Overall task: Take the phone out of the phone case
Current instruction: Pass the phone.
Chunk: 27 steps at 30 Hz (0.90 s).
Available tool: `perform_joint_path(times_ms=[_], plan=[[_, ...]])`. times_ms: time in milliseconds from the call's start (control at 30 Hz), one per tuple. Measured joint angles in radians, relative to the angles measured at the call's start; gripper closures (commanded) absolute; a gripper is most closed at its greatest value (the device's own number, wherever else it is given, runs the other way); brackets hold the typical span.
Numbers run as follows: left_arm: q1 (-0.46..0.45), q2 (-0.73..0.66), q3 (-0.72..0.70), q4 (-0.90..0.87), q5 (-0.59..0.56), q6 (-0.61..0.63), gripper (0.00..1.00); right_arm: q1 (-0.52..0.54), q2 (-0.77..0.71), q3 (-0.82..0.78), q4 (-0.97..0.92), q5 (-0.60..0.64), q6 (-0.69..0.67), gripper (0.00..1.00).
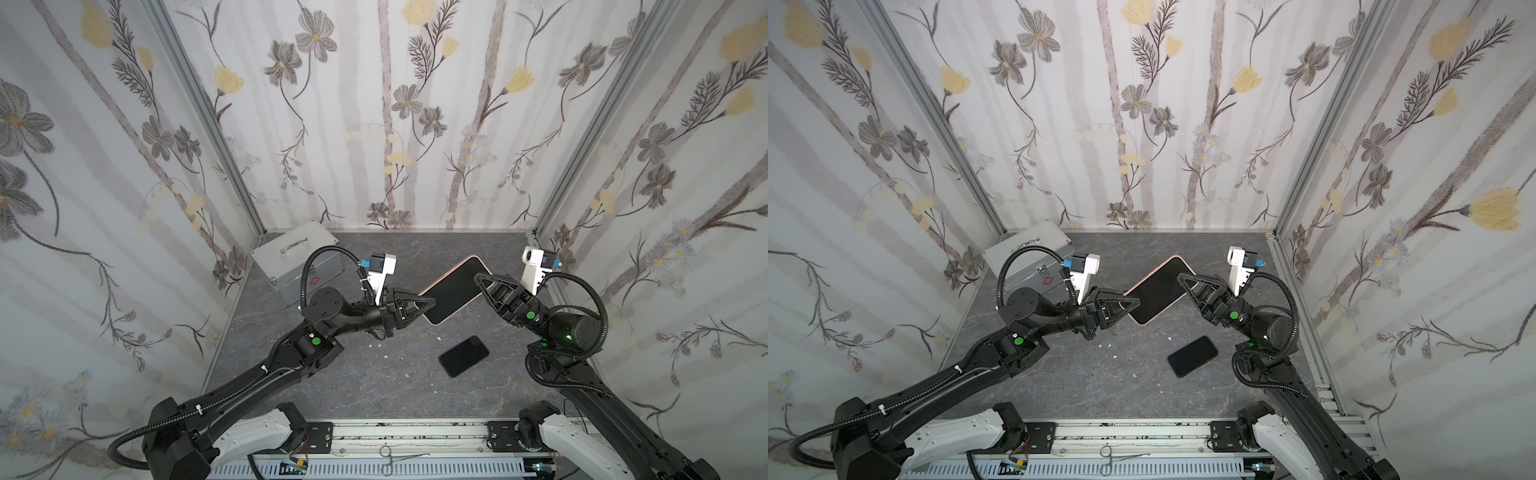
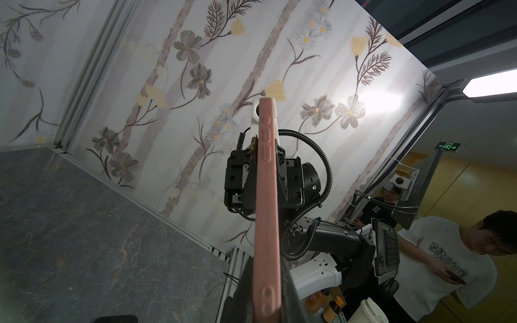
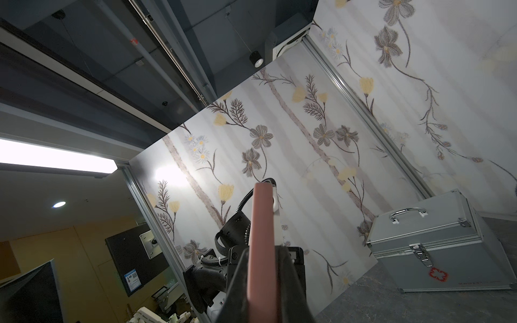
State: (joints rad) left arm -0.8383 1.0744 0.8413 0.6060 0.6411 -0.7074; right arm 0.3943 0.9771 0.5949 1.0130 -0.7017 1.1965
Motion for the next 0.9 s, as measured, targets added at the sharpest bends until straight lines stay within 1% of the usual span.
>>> perform_joint_path(times_ms=[33,133,200,233,367,433,500,600,700,800,900], plan=[[0.006,0.01,0.003,0.001,0.006,0.0,1.0,0.0,-0.007,-0.002,-0.019,0.008,-0.016,0.7],[0.018,0.037,0.01,-0.006,0.026,-0.003,1.0,0.0,-0.031,-0.004,-0.082,0.028,-0.083,0.54],[0.024,0.048,0.012,-0.036,0.032,-0.001,1.0,-0.003,-0.048,0.002,-0.133,0.032,-0.128,0.46],[0.029,0.051,0.018,-0.052,0.032,0.002,1.0,-0.007,-0.058,0.007,-0.174,0.038,-0.15,0.38],[0.033,0.05,0.048,-0.134,-0.01,0.056,1.0,-0.024,-0.103,0.04,-0.327,0.085,-0.26,0.26],[0.032,0.044,0.077,-0.192,-0.032,0.106,1.0,-0.034,-0.137,0.063,-0.424,0.137,-0.323,0.21],[0.034,0.043,0.115,-0.264,-0.085,0.168,1.0,-0.039,-0.176,0.086,-0.509,0.209,-0.402,0.14],[0.037,0.042,0.153,-0.352,-0.148,0.264,1.0,-0.045,-0.208,0.11,-0.59,0.284,-0.505,0.13],[0.037,0.026,0.155,-0.413,-0.168,0.347,1.0,-0.051,-0.206,0.158,-0.687,0.314,-0.575,0.16],[0.037,-0.004,0.148,-0.444,-0.181,0.424,1.0,-0.06,-0.178,0.266,-0.781,0.295,-0.647,0.2],[0.037,-0.042,0.129,-0.451,-0.188,0.492,1.0,-0.071,-0.154,0.344,-0.857,0.217,-0.708,0.25]])
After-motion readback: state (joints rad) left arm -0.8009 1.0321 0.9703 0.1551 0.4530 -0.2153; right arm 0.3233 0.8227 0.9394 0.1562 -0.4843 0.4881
